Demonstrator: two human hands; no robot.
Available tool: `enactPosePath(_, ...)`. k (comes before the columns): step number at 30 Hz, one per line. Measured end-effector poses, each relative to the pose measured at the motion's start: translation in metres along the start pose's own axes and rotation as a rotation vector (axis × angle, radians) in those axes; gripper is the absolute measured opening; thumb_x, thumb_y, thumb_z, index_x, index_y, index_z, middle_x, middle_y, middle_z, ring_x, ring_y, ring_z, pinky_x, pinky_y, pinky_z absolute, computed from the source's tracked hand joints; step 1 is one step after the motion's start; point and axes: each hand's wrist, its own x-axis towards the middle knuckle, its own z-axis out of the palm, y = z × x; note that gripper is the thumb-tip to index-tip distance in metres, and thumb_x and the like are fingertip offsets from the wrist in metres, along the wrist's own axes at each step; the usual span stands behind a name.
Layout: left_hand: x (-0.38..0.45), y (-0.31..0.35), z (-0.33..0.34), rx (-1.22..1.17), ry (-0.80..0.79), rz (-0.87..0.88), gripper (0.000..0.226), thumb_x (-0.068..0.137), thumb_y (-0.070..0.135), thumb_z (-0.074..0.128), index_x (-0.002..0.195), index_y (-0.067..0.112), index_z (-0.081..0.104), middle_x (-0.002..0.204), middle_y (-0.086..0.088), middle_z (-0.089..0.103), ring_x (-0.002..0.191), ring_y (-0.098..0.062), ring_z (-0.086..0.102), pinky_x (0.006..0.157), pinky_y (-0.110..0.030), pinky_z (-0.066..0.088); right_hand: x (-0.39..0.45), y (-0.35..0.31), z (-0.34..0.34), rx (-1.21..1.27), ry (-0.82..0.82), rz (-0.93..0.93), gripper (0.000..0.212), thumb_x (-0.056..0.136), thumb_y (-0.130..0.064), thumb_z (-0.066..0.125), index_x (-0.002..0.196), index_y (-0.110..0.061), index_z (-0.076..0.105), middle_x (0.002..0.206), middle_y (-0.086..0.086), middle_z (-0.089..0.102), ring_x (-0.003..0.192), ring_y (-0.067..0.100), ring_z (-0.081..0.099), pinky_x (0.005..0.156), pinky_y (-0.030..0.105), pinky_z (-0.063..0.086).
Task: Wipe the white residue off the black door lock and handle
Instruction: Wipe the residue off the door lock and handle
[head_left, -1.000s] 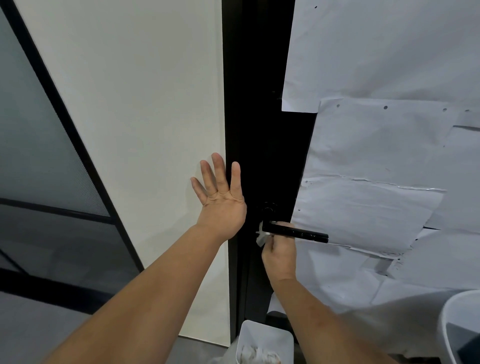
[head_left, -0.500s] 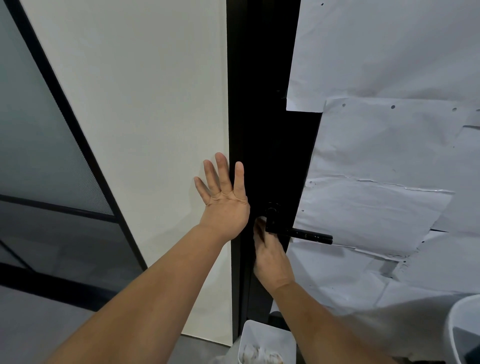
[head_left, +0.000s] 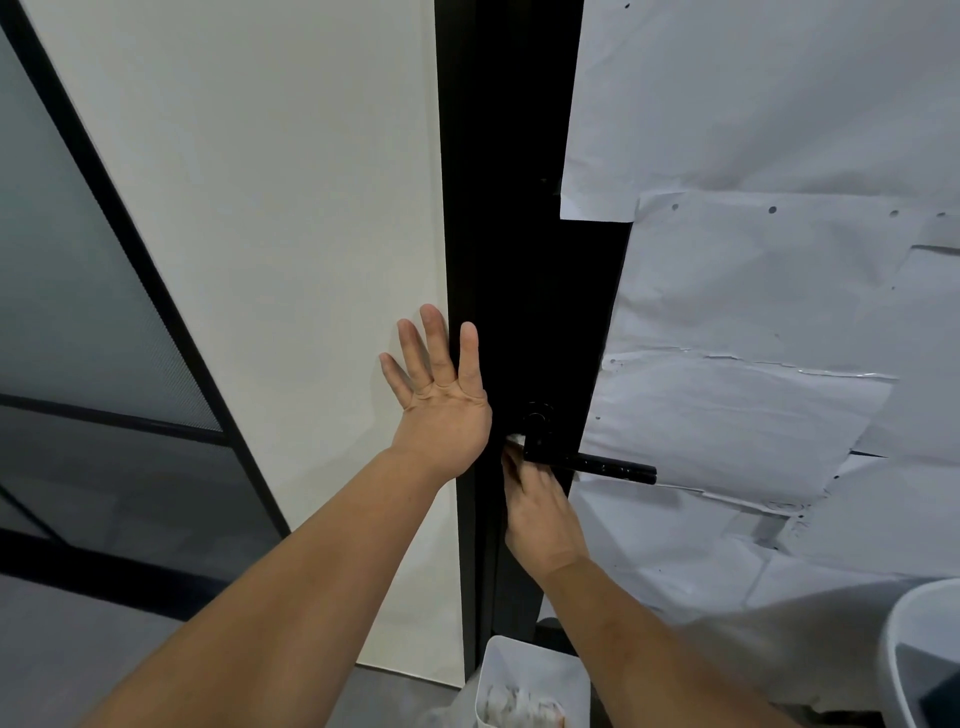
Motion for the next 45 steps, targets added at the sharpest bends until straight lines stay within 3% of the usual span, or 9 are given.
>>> enactPosePath(5,-0.001,0.001,-0.001,-0.016,0.003,0.004,0.089,0.096,0.019,0.040,0.143,0.014,-0.036,0.143,-0.023,-0.045,0.130,-0.054,-0.036,0.103,-0.074,-0.013,-0.008,0.010,-0.002,0.010,0.134,0.134,0.066,0.067,0.013,0.054,0.131,-0.001,0.051,0.137,0.014,0.043,0.130,0.030,0.040,0.110,0.039,0.037)
enactPosePath(12,-0.001,0.000,0.000,-0.016,-0.020,0.001,0.088,0.094,0.016,0.037,0.140,0.015,-0.039,0.141,-0.022,-0.048,0.130,-0.054,-0.036,0.103,-0.074,-0.014,-0.009,0.012,-0.002,0.086,0.242,0.183,0.073,0.067,0.015,0.050,0.138,0.001,0.042,0.148,0.017,0.031,0.140,0.028,0.026,0.113,0.039,0.032)
enactPosePath(18,-0.002,0.001,0.000,-0.042,-0.044,0.016,0.074,0.094,0.025,0.019,0.141,0.016,-0.037,0.142,-0.022,-0.047,0.130,-0.052,-0.038,0.104,-0.074,-0.014,-0.008,0.009,0.001,0.223,0.166,0.142,0.065,0.065,0.019,0.055,0.126,-0.004,0.056,0.122,0.013,0.055,0.101,0.028,0.059,0.084,0.034,0.056)
enactPosePath(24,-0.003,0.002,-0.001,-0.032,0.003,-0.013,0.092,0.092,0.011,0.042,0.143,0.013,-0.034,0.144,-0.025,-0.043,0.131,-0.055,-0.033,0.104,-0.074,-0.012,-0.016,0.003,-0.006,0.384,0.167,0.111,0.036,0.082,0.009,0.049,0.112,-0.007,0.060,0.120,0.002,0.051,0.108,0.013,0.052,0.098,0.018,0.043)
enactPosePath(27,-0.002,0.003,-0.004,-0.034,-0.012,-0.023,0.094,0.092,0.011,0.043,0.143,0.013,-0.035,0.144,-0.024,-0.044,0.131,-0.054,-0.034,0.104,-0.075,-0.011,-0.020,0.002,-0.016,0.657,0.176,0.443,0.019,0.090,-0.001,0.047,0.100,-0.013,0.059,0.103,-0.003,0.052,0.088,0.008,0.053,0.076,0.006,0.040)
enactPosePath(33,-0.001,0.004,-0.004,-0.016,-0.014,-0.027,0.095,0.092,0.008,0.046,0.144,0.013,-0.033,0.144,-0.023,-0.044,0.131,-0.053,-0.036,0.104,-0.074,-0.010,-0.015,0.015,-0.031,1.288,0.284,1.127,0.005,0.093,-0.015,0.052,0.095,-0.012,0.056,0.090,0.008,0.062,0.075,0.019,0.058,0.070,0.028,0.049)
enactPosePath(37,-0.002,0.003,-0.004,-0.014,-0.009,-0.020,0.093,0.093,0.008,0.046,0.145,0.012,-0.031,0.145,-0.024,-0.043,0.132,-0.054,-0.033,0.105,-0.075,-0.008,-0.009,0.011,-0.040,1.693,0.483,1.091,0.011,0.089,0.003,0.058,0.096,-0.005,0.058,0.094,0.011,0.064,0.076,0.017,0.068,0.086,0.033,0.054)
enactPosePath(41,-0.002,0.003,-0.002,-0.011,0.004,-0.004,0.096,0.091,0.008,0.047,0.145,0.012,-0.032,0.145,-0.024,-0.043,0.131,-0.053,-0.035,0.104,-0.074,-0.011,0.004,0.003,-0.046,2.108,0.593,1.077,0.022,0.088,0.010,0.055,0.106,0.001,0.064,0.109,0.014,0.069,0.102,0.026,0.067,0.094,0.035,0.051)
enactPosePath(45,-0.002,0.001,-0.001,-0.002,0.022,0.006,0.096,0.091,0.008,0.047,0.144,0.012,-0.033,0.145,-0.023,-0.043,0.131,-0.053,-0.036,0.104,-0.072,-0.015,0.016,-0.007,-0.054,2.216,0.566,1.033,0.032,0.086,0.015,0.052,0.110,-0.002,0.064,0.105,0.011,0.070,0.101,0.022,0.067,0.093,0.033,0.048)
